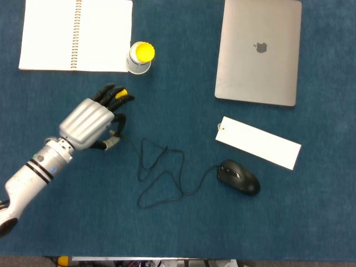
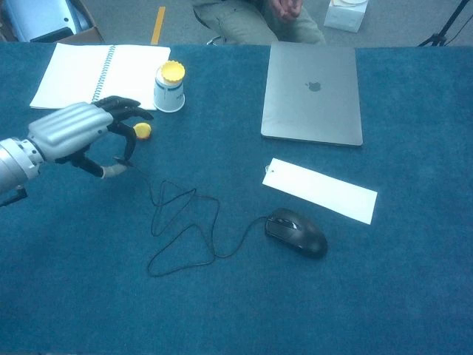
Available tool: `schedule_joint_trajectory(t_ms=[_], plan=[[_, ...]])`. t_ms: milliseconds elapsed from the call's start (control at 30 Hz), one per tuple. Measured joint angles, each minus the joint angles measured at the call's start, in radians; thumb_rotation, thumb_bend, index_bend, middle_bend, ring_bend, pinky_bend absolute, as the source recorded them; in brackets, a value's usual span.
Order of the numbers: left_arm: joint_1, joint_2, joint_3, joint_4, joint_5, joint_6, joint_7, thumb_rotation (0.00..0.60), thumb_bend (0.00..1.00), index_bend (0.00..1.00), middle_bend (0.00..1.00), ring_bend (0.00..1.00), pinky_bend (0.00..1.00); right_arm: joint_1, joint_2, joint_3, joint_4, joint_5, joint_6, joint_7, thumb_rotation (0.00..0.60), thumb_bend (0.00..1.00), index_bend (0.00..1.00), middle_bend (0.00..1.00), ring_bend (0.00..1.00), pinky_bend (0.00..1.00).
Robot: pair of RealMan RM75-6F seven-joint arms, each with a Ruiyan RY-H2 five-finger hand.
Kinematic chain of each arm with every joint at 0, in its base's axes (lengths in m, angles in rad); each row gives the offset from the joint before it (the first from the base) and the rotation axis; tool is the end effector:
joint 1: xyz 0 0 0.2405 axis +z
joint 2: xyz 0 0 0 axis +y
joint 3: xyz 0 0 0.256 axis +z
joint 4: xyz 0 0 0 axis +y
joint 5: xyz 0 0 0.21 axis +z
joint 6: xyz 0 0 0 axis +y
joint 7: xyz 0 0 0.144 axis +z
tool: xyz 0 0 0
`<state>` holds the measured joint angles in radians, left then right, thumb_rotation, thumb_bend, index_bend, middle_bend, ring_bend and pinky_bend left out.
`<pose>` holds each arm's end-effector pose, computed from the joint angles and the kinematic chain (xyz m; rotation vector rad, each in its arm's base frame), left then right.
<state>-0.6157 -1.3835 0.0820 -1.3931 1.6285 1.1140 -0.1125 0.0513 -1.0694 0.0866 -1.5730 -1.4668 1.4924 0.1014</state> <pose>-0.2194 0.2855 0.0205 -2.0987 -0.8772 -1.0019 -0.3284 -0.1785 0.1880 1.2998 -0.9084 0.9110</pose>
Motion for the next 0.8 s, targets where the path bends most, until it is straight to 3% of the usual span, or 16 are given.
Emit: schedule_joint_trajectory(t_ms=[367, 567, 800], plan=[[0.050, 0.194, -0.083, -0.273, -0.058, 0.116, 0.098, 0.600, 0.33, 0.58, 0.14, 0.00, 0.00, 0.009, -0.015, 0.001, 0.034, -0.008, -0.010, 0.039, 0.600, 0.37, 0.70, 0.49, 0.34, 0.41], [0.082, 0.251, -0.088, -0.380, -0.039, 0.157, 0.104, 0.600, 0.33, 0.59, 0.14, 0.00, 0.00, 0.007, -0.019, -0.001, 0.045, -0.009, -0.010, 0.051, 0.600, 0.37, 0.70, 0.49, 0.34, 0.41], [0.098, 0.270, -0.086, -0.427, -0.003, 0.163, 0.131, 0.600, 0.33, 0.59, 0.15, 0.00, 0.00, 0.005, -0.018, -0.002, 0.047, -0.013, -0.005, 0.060, 0.600, 0.37, 0.70, 0.49, 0.34, 0.41]])
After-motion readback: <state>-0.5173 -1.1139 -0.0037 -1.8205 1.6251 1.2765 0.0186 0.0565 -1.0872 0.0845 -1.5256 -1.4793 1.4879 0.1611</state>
